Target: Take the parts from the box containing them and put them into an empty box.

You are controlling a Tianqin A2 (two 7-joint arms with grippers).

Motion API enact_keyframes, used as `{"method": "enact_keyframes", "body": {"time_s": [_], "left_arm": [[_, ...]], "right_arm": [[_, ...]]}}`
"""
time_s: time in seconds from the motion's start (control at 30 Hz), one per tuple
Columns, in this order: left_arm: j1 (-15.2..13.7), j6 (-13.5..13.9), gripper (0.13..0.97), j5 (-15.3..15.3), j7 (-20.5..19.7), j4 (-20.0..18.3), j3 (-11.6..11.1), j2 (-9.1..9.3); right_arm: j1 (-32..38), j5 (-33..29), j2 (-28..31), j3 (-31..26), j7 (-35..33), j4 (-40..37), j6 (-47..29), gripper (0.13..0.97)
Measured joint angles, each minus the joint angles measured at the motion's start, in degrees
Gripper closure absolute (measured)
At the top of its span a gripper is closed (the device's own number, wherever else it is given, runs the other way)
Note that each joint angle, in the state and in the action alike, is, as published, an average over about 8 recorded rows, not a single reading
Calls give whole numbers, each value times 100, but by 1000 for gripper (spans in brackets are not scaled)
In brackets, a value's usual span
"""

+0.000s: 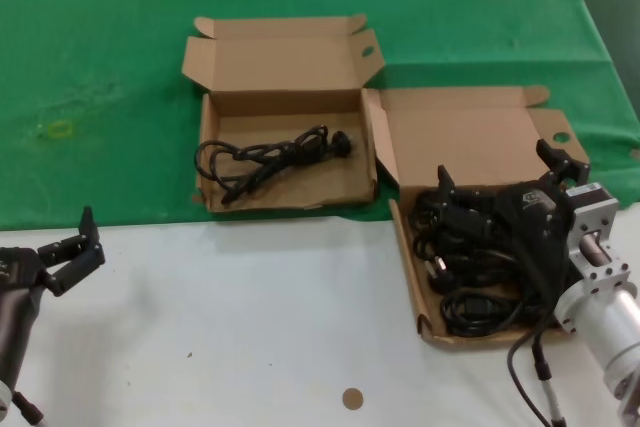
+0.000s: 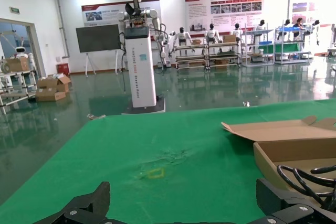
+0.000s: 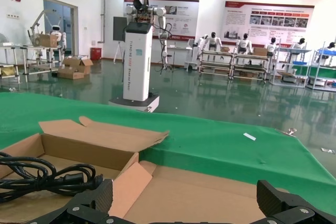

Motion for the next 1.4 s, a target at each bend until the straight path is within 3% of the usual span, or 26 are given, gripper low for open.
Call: {"method": "enact_keyframes", "body": {"time_s": [1.4], "left_arm": [[0, 0, 132, 0, -1, 0, 0, 0]], "right_arm": [[0, 0, 0, 0, 0, 0, 0, 129]]}}
